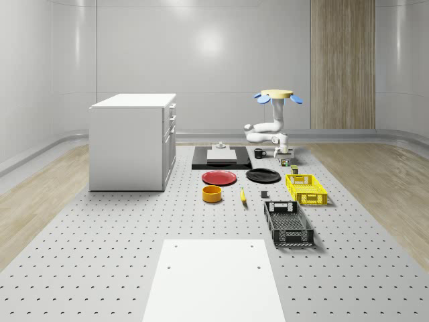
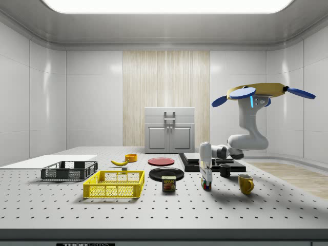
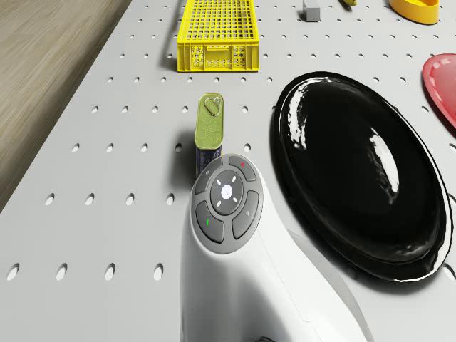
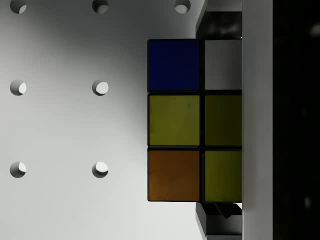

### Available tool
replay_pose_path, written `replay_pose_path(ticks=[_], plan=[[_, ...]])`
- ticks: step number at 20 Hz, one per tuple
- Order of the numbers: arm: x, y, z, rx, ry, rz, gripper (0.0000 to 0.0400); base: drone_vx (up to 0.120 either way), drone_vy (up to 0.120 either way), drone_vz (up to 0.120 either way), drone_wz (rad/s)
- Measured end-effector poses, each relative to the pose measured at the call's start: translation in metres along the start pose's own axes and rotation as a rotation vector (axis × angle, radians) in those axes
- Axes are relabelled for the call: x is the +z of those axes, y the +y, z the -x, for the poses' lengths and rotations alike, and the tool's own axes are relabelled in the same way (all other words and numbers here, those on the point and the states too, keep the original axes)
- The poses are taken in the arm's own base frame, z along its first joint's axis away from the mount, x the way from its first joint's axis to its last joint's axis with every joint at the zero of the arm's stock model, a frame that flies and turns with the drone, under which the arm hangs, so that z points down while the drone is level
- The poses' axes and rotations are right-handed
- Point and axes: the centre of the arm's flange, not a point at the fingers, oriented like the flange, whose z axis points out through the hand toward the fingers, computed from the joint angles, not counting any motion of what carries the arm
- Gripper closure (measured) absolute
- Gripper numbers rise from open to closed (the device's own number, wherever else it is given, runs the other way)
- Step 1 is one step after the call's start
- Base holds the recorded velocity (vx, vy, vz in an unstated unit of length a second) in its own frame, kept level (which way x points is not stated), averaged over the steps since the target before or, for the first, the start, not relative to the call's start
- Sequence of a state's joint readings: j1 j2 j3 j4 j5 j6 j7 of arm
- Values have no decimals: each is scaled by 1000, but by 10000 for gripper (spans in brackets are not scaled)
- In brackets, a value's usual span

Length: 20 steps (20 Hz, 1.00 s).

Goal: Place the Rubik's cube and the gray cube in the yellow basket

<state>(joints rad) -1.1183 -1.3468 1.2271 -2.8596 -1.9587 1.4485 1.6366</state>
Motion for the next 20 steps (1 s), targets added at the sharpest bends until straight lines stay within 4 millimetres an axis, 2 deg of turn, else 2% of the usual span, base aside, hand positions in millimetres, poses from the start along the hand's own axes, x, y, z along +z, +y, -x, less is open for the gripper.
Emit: replay_pose_path(ticks=[5, 13, 17, 20], plan=[[1, 0, 0, 0, 0, 0, 61, 0, 0, 0, 0], [1, 0, 0, 0, 0, 0, 73, 0, 0, 0, 0], [-9, 0, 0, 0, 0, 0, 74, 0, 0, 0, 0], [-20, 0, 0, 0, 0, 0, 75, 0, 0, 120, 0]])
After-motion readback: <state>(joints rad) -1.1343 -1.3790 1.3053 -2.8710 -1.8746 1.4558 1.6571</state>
